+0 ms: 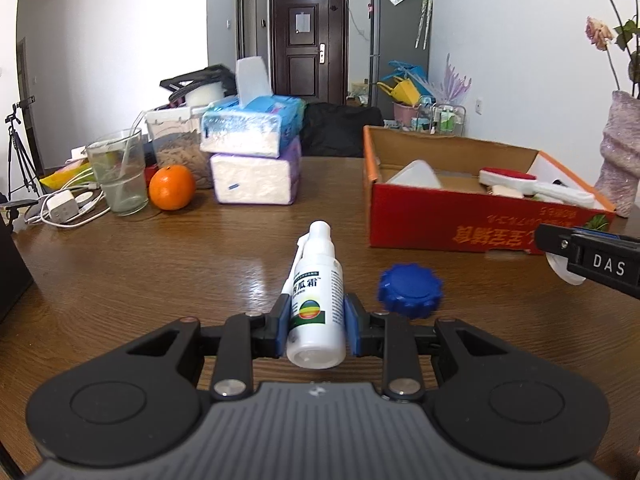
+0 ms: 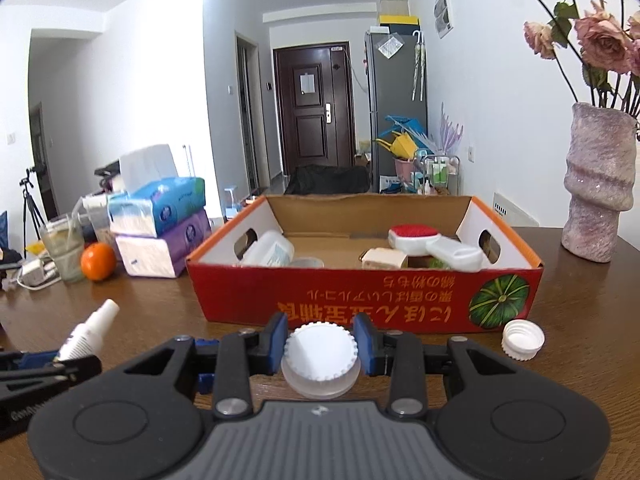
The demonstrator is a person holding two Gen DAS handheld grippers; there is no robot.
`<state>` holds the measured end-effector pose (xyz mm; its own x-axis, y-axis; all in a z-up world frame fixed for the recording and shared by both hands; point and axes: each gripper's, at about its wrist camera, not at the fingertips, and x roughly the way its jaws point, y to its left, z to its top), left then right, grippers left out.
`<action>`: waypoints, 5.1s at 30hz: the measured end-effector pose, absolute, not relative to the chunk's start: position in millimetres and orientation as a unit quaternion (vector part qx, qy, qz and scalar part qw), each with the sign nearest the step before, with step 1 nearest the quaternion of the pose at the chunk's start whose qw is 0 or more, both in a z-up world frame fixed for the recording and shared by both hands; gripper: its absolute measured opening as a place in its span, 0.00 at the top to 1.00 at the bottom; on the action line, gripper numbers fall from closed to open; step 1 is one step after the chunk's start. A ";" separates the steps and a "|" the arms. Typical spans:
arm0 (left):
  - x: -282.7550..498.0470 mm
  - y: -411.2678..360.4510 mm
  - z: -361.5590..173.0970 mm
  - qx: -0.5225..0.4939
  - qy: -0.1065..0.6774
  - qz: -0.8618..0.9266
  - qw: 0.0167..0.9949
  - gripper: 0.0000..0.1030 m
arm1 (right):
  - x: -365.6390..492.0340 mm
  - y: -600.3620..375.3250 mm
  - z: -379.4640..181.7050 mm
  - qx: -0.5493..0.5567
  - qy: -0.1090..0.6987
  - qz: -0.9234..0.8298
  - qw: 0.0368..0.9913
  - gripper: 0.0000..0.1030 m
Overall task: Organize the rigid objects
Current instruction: 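Carry the spray bottle and white cap with both tools over the cardboard box, then open both grippers to drop the spray bottle and white cap into the box, then withdraw both tools from the box toward the blue cap and small white cap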
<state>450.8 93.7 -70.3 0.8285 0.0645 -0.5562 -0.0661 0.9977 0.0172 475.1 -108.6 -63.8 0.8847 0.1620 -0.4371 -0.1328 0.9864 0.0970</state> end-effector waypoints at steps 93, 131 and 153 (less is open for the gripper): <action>652.1 -35.9 -40.8 -0.012 0.248 0.006 0.969 0.72 | 629.2 -191.8 -37.3 0.034 0.201 0.028 0.979 0.66; 651.8 -21.1 -39.7 -0.016 0.269 0.036 0.962 0.00 | 628.2 -207.5 -28.8 0.043 0.212 -0.012 0.976 0.00; 614.9 -13.5 -26.7 -0.010 0.259 0.027 0.965 0.00 | 584.4 -215.5 -12.4 0.026 0.177 -0.002 0.984 0.00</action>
<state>614.9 -13.5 -26.7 0.8644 0.0471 -0.5006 -0.0575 0.9983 -0.0053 584.4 -215.5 -12.4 0.9376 0.0054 -0.3478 0.0130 0.9986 0.0507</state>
